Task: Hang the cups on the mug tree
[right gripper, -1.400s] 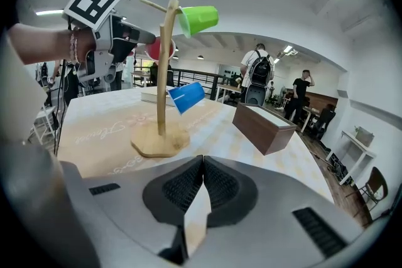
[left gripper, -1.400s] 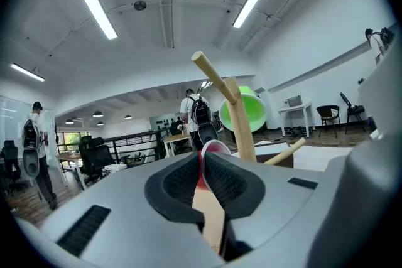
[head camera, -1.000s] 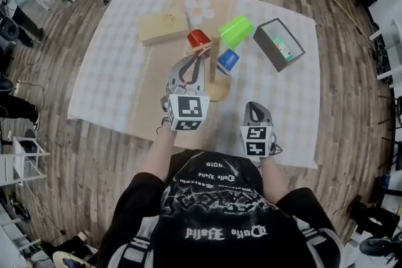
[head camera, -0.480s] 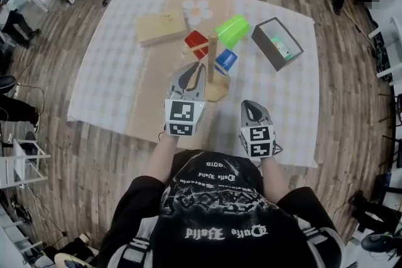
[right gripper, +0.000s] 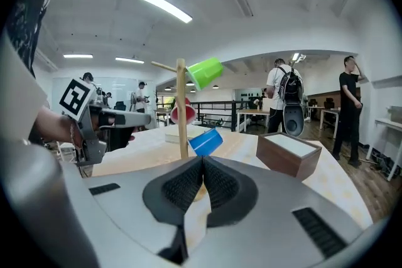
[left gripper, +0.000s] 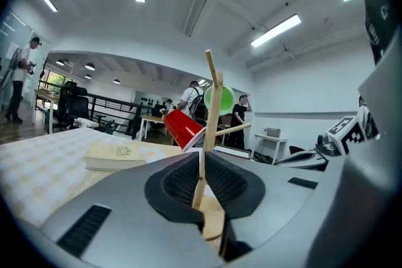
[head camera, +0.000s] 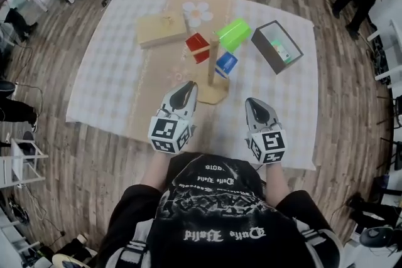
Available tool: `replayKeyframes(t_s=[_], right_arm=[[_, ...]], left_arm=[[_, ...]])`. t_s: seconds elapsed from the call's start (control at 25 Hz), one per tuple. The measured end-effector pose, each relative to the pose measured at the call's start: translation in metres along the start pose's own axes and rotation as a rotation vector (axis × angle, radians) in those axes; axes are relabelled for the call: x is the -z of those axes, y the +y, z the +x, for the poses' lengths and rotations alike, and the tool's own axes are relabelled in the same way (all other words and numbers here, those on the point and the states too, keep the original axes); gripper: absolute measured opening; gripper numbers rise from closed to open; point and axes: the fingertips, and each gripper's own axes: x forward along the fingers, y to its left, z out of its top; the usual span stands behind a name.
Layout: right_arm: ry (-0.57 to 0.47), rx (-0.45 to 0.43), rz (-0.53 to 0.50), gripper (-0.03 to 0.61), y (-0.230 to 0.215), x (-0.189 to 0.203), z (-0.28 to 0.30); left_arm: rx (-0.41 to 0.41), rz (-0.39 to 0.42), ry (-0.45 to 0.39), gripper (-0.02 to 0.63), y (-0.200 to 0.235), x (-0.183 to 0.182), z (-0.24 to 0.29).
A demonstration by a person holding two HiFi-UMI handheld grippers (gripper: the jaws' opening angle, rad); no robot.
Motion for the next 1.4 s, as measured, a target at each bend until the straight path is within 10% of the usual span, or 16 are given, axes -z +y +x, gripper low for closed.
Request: replayKeyframes(t_s=[0.32,1.4], right_arm=[[-0.177,0.033,0.091,0.009,-0.02,-0.042,-0.022],[-0.128,0.115,0.021,0.008,-0.014,-0.034,-0.03]], left_arm=[[0.012,-0.037,0.039,0.025,0.009,0.015,-0.044],[-0.016,-0.072,-0.002,0.02,0.003,0.009,-0.07]])
